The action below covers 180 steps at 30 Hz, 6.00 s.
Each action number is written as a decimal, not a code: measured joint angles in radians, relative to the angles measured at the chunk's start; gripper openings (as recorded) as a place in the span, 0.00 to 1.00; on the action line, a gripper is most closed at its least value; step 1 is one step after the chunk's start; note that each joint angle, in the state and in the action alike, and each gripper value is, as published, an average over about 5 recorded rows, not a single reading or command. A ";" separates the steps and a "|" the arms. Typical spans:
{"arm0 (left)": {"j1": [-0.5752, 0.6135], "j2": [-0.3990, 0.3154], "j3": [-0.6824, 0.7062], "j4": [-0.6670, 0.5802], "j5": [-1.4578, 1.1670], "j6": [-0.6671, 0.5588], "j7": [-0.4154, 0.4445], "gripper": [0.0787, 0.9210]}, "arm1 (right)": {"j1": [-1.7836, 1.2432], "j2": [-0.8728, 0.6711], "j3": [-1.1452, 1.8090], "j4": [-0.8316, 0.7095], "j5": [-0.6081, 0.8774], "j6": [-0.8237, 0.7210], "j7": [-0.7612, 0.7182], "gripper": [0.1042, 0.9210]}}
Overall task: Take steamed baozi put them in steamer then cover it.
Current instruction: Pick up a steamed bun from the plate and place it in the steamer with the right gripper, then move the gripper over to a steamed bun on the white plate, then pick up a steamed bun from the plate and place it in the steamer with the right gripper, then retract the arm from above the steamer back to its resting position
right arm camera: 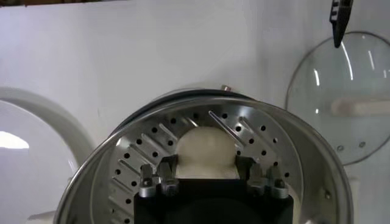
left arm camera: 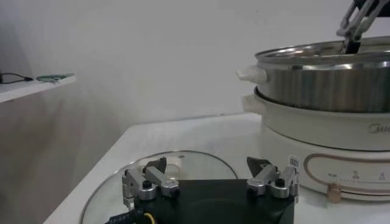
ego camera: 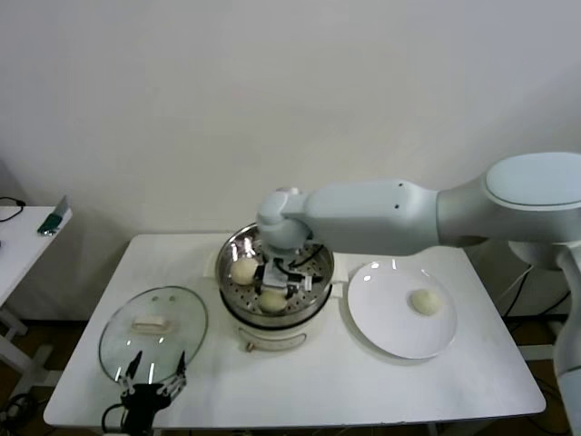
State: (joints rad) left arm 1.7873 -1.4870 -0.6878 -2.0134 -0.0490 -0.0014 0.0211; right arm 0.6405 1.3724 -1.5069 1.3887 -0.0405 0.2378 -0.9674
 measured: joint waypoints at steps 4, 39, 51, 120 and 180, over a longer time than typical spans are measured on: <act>0.000 0.000 0.000 -0.002 0.001 0.001 0.000 0.88 | 0.003 -0.003 0.001 -0.003 -0.002 0.005 0.015 0.84; -0.004 -0.010 0.005 -0.017 0.009 0.007 0.007 0.88 | 0.040 -0.602 -0.130 -0.194 0.388 -0.320 -0.073 0.88; -0.001 -0.010 0.000 -0.005 0.011 0.006 0.006 0.88 | -0.210 -0.637 0.043 -0.294 0.308 -0.396 -0.029 0.88; 0.007 0.012 -0.019 -0.046 -0.027 0.009 0.002 0.88 | 0.187 -0.142 -0.177 -0.014 0.817 -0.638 0.190 0.62; -0.108 0.106 -0.025 -0.016 0.148 -0.038 -0.160 0.88 | -1.071 -0.669 1.351 0.202 0.707 -0.407 0.817 0.88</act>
State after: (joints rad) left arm 1.6792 -1.3811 -0.7126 -2.0293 0.0987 -0.0392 -0.1392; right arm -0.4308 0.7035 -0.1560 1.5902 0.6663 -0.1695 -0.1504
